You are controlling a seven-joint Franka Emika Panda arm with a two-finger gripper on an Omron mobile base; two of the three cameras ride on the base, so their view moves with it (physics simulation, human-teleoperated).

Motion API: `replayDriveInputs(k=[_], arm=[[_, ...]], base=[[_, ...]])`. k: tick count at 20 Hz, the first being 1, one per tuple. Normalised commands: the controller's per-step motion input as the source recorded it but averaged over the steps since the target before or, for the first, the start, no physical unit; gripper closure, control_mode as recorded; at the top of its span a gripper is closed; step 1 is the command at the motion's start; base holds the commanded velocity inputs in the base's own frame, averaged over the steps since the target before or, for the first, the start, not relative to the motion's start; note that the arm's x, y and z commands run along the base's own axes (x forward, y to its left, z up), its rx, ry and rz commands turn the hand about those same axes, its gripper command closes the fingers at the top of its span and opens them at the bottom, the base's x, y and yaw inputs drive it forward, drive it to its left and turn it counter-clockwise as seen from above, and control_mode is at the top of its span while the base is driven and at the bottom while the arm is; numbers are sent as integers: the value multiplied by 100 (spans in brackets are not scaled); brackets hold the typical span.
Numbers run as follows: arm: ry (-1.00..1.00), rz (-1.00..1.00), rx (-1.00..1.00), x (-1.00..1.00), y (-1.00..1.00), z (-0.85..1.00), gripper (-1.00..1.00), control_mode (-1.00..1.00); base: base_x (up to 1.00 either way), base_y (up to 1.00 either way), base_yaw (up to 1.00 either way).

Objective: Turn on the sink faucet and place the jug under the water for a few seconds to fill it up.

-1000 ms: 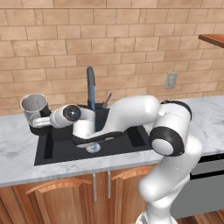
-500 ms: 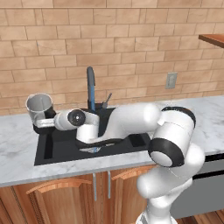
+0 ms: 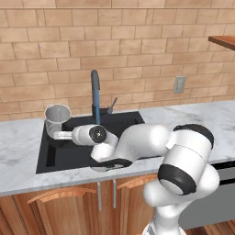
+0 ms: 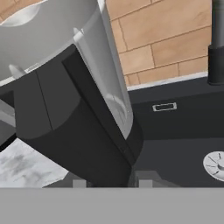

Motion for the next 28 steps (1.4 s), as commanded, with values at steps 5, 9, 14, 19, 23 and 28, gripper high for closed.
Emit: replayDriveInputs(k=[5, 9, 14, 19, 23, 28], arm=[[11, -5, 8, 0, -49, 21, 100, -100], [14, -10, 3, 0, -31, 37, 100, -100], [23, -10, 0, 6, -12, 34, 100, -100], [8, 0, -2, 6, 0, 1, 100, -100], [0, 0, 0, 0, -21, 0, 100, -100], [0, -2, 0, -2, -39, 0, 100, -100]], base=[[0, 0, 0], [0, 0, 0], [0, 0, 0], [0, 0, 0], [0, 0, 0], [0, 0, 0]])
